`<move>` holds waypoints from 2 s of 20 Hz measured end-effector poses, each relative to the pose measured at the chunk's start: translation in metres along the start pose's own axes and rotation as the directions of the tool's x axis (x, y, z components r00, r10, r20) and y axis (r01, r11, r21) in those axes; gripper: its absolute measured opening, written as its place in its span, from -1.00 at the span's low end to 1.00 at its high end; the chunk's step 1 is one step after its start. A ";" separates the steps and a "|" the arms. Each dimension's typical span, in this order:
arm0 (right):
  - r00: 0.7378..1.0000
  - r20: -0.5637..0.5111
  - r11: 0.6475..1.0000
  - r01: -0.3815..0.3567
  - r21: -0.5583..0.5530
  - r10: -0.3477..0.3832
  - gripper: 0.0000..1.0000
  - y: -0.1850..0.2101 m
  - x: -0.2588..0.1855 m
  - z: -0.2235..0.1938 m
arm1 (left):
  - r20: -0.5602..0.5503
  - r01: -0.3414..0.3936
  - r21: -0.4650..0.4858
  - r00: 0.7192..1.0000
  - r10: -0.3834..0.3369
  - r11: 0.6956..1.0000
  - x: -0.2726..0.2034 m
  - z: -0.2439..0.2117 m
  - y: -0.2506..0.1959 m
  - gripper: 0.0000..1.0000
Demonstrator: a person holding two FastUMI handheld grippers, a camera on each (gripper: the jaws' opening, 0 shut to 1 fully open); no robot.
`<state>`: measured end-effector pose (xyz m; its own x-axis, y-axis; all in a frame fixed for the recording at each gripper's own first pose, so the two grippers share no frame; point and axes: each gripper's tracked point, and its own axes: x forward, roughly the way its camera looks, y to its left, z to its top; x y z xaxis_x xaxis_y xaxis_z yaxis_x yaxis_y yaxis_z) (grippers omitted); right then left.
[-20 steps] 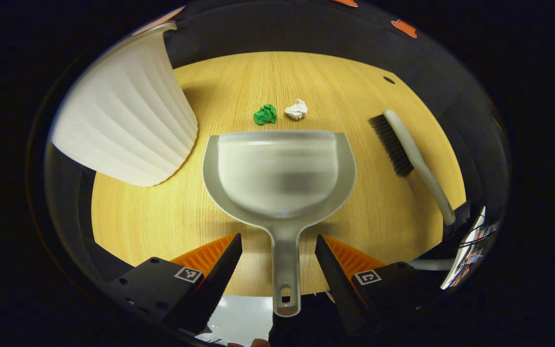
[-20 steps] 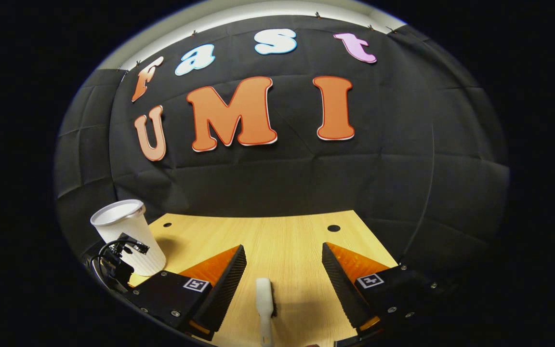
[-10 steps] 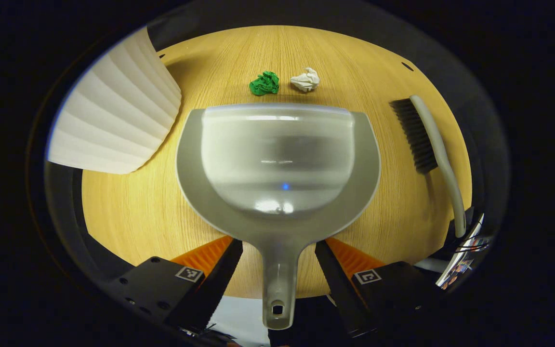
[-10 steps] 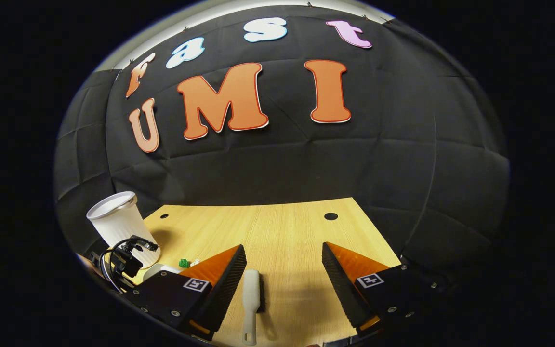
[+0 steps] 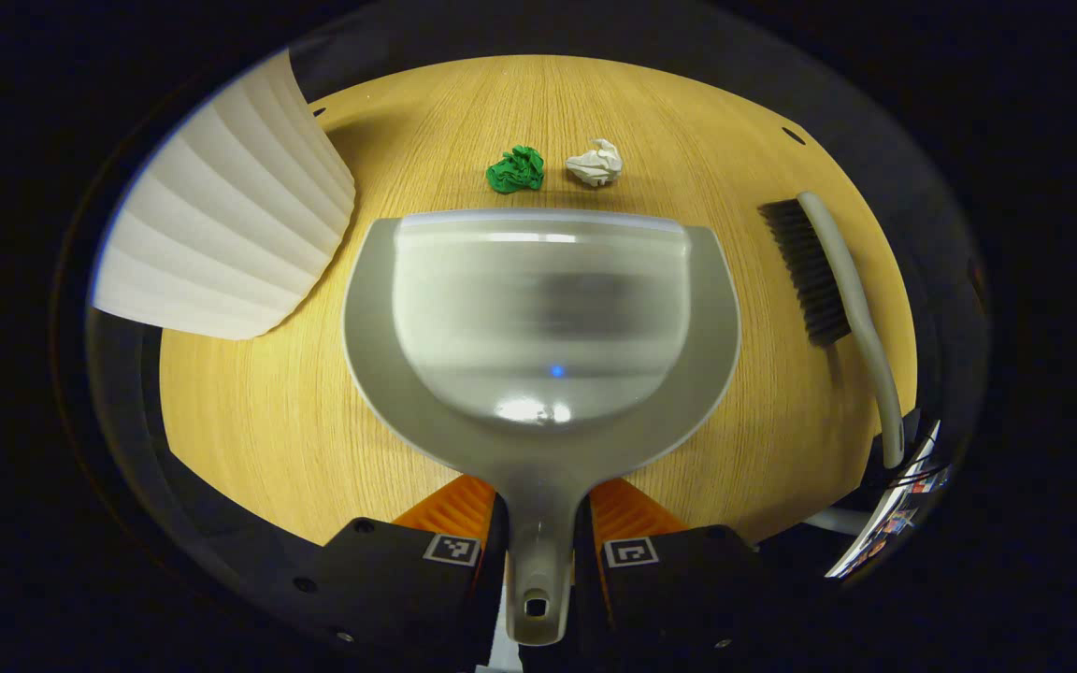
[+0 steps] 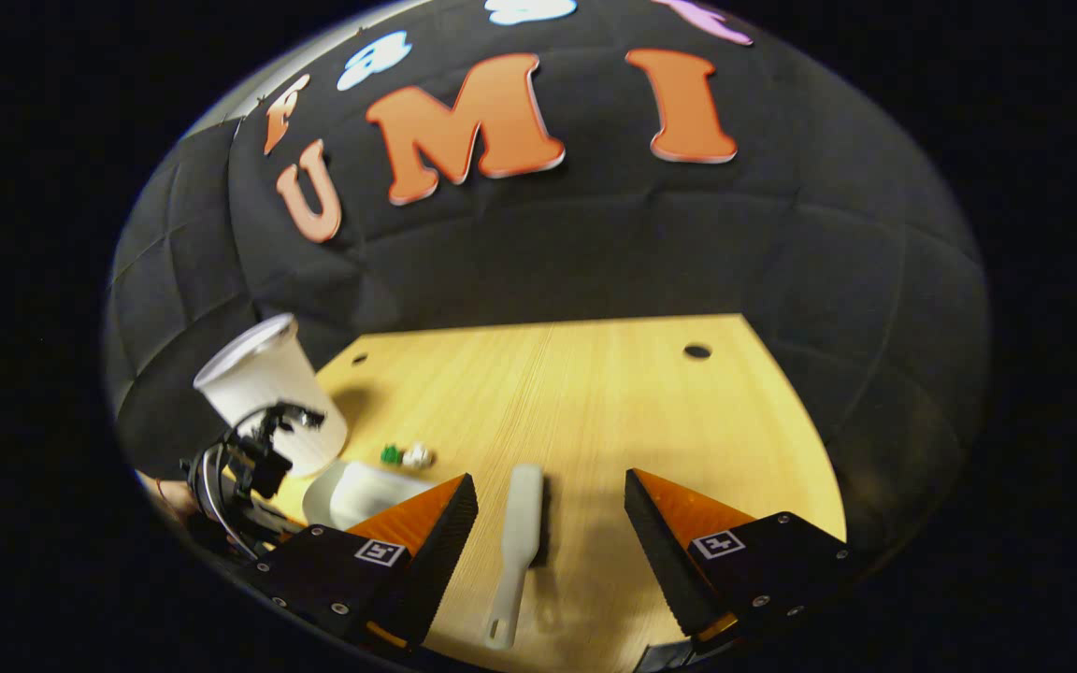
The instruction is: Pick up the small broom and dustpan from the desktop, sweep the trash into the dustpan with the broom, and then empty the trash into the garbage bin.
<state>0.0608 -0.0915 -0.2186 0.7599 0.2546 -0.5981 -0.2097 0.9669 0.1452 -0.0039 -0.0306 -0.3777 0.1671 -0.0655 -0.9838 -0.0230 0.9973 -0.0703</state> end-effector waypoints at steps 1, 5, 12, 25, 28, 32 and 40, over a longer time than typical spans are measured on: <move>0.995 -0.092 1.000 -0.026 0.007 0.027 0.90 0.008 0.005 -0.023 | 0.019 0.011 0.008 1.000 -0.011 1.000 0.001 0.002 0.000 -0.36; 0.933 -0.359 0.997 -0.038 -0.069 0.010 0.91 0.018 0.025 -0.089 | 0.084 0.027 0.077 0.996 -0.034 0.997 -0.003 0.007 0.002 -0.36; 0.839 -0.540 0.992 -0.009 -0.122 -0.059 0.41 0.021 0.046 -0.134 | 0.116 0.045 0.112 0.992 -0.059 0.993 -0.007 0.009 0.013 -0.36; 0.808 -0.571 0.971 0.008 -0.237 -0.146 -0.65 0.025 0.076 -0.110 | 0.075 0.060 0.201 0.994 -0.077 0.978 0.017 0.014 0.030 -0.36; 0.844 -0.515 0.944 -0.033 -0.329 -0.150 -0.67 0.027 0.099 -0.066 | 0.018 0.103 0.269 0.994 -0.112 0.958 0.026 0.017 0.029 -0.36; 0.856 -0.497 0.892 -0.105 -0.440 -0.145 -0.67 0.044 0.146 -0.028 | -0.066 0.084 0.359 0.996 -0.064 0.930 0.027 0.033 0.022 -0.37; 0.800 -0.595 0.786 -0.313 -0.533 -0.085 -0.67 0.100 0.191 -0.039 | -0.135 0.073 0.400 0.991 -0.021 0.914 0.026 0.047 0.016 -0.36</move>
<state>0.1612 0.0536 -0.3492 0.2595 0.1128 -0.9591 -0.7307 0.6723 -0.1186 0.0467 -0.0143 -0.3964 0.0328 -0.0900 -0.9954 0.3852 0.9201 -0.0705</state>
